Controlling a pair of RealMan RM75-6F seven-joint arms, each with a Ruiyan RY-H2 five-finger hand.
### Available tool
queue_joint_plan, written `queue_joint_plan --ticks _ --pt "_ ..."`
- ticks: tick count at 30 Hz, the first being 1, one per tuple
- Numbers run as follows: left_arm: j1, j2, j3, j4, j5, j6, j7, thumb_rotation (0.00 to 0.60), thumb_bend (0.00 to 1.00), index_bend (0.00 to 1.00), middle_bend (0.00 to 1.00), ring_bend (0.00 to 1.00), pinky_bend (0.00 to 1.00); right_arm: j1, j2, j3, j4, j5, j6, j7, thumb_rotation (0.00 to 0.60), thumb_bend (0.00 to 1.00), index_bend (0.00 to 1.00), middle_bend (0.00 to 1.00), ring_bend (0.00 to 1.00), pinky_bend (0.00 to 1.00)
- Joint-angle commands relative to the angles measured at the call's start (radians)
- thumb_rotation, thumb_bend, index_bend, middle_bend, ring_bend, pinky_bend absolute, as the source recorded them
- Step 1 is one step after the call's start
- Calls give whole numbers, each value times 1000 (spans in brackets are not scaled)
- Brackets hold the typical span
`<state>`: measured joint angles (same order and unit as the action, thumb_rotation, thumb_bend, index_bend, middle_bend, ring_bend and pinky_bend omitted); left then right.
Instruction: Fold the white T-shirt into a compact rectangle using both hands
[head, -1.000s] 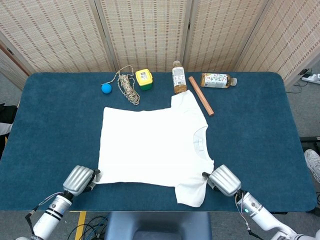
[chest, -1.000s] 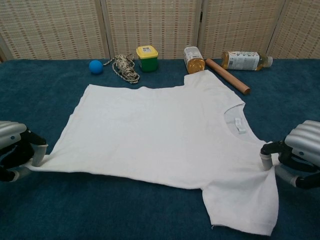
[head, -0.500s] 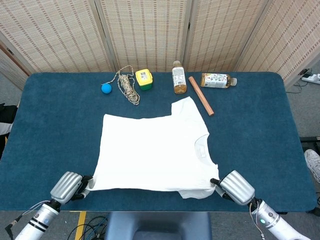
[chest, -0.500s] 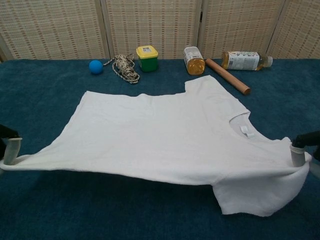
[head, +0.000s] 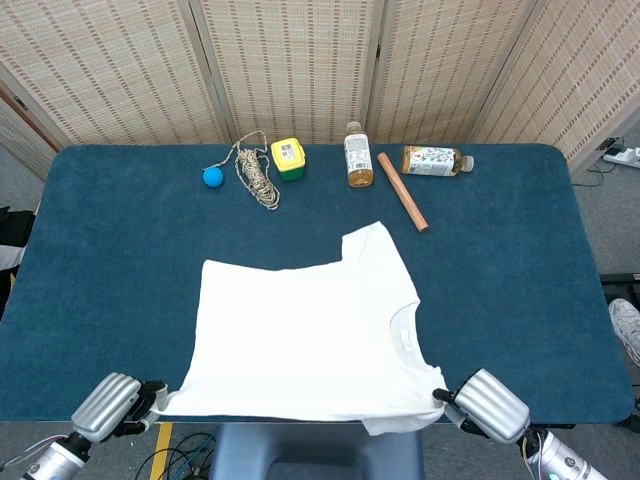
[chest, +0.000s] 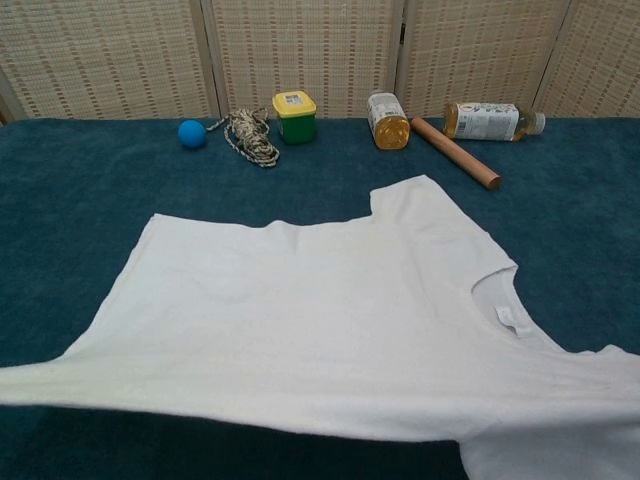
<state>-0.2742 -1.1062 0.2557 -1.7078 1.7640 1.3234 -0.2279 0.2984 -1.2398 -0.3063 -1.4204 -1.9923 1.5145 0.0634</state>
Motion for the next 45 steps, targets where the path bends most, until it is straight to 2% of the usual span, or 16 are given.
queue_joint_plan --ticks 1,15,30,37,45 --pt "20 15 18 -5 19 21 -17 600 434 620 887 806 978 -13 13 -10 -5 -14 14 2 600 537 695 972 977 1000" --pt "112 47 95 -19 87 87 -32 600 434 619 887 806 978 -78 54 -64 13 -75 68 48 600 544 707 981 983 1000" --pt "120 69 130 -31 144 58 -48 600 435 619 887 806 978 -96 70 -79 56 -125 95 114 600 680 743 1000 1000 1000" --pt "88 63 78 -36 106 21 -26 600 434 618 887 806 978 -105 54 -49 50 -95 78 95 600 652 743 1000 1000 1000" --pt "3 32 -46 -50 -1 -85 66 600 434 619 887 806 978 -91 36 10 -7 -25 5 43 600 638 743 1000 1000 1000"
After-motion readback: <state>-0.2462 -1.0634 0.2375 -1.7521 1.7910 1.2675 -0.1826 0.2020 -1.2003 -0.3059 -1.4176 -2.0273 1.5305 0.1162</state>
